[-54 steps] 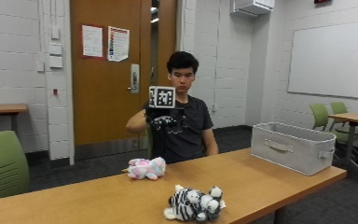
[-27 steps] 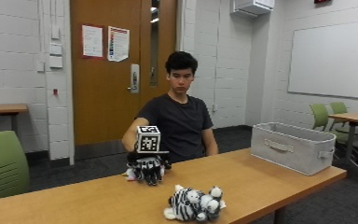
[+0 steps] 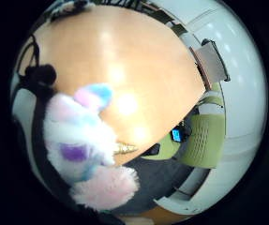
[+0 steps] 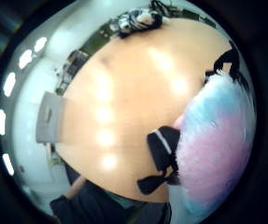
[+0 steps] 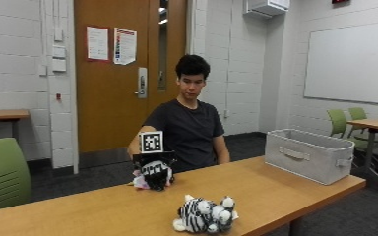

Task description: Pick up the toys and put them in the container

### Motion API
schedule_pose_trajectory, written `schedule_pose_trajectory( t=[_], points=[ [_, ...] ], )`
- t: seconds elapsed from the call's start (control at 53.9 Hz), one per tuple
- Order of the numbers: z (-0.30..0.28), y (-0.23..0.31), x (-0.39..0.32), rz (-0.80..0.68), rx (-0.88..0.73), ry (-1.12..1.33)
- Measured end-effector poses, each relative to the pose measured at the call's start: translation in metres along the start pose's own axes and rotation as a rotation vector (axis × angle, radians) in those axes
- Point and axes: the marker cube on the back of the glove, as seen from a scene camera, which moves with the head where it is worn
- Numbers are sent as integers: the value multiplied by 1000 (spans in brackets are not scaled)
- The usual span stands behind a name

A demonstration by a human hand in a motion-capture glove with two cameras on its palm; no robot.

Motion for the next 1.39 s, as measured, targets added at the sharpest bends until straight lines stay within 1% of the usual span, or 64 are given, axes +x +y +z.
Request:
schedule_pose_trajectory(
  t=[0.056,0.111,0.223,0.279,0.316,0.353,0.371,0.446,0.501,0.631,0.78,0.873,0.984,1.077,1.151,1.263,1.393],
  points=[
    [-3,-5,-2,32,9,-14],
    [-5,-18,-2,40,55,-17],
    [-4,-26,-4,-111,17,10],
    [0,-30,-6,-139,6,39],
    [3,-37,-8,-116,2,60],
    [5,-45,-12,-55,7,65],
    [4,-47,-13,-36,-5,57],
    [-9,-46,-18,-85,-127,-10],
    [-24,-49,-27,-74,-180,-38],
    [-63,-68,-58,-87,-197,-16],
    [-120,-87,-108,-72,-220,-21],
    [-154,-90,-150,-75,-169,-27],
    [-193,-115,-195,-159,-72,-6],
    [-221,-127,-235,-197,-39,-3],
    [-234,-132,-259,-215,-26,-1],
    [-253,-137,-316,-277,3,12],
    [-261,-128,-382,-353,-8,-3]
  ],
)
